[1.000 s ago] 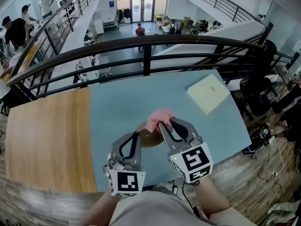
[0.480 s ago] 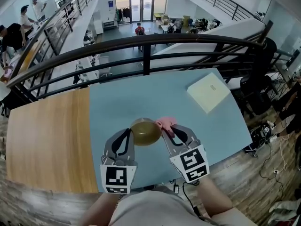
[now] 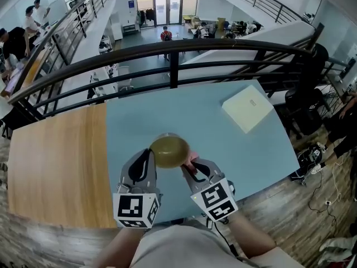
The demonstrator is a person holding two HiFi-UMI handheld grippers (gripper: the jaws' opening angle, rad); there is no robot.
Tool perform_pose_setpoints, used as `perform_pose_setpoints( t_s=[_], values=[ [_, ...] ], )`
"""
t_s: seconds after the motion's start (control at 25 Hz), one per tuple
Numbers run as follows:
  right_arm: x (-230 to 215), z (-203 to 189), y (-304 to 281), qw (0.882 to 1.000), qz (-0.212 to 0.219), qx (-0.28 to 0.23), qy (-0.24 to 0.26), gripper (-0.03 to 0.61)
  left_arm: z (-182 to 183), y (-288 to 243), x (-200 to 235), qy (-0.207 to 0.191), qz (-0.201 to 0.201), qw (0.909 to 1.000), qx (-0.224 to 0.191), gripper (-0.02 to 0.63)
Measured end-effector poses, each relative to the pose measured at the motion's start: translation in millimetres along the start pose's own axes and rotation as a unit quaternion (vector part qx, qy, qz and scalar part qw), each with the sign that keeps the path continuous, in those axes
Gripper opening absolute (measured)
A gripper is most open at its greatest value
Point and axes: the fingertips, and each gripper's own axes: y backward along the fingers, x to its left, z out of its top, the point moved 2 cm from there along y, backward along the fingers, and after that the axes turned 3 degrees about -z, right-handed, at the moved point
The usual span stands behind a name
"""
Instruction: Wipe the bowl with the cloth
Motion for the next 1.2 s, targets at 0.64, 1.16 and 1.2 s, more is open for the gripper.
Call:
perform_pose_setpoints(
  t_s=[0.64, 1.16, 1.2],
  values=[
    [53.7, 2.6, -16.3, 0.998, 0.054, -0.025, -0.033, 0.052, -6.2, 2.0, -15.2, 0.022, -0.021, 0.9995, -0.001, 0.006],
    [-6.3, -8.7, -0.3, 0.998, -0.001, -0.015, -0.062, 0.052, -10.5, -2.1, -12.8, 0.002, -0.006, 0.9999, 0.014, 0.006],
    [-11.0, -9.4, 1.0, 0.998, -0.007, -0.016, -0.063, 0.052, -12.1, -1.7, -13.1, 0.001, -0.005, 0.9999, 0.015, 0.006]
  ],
)
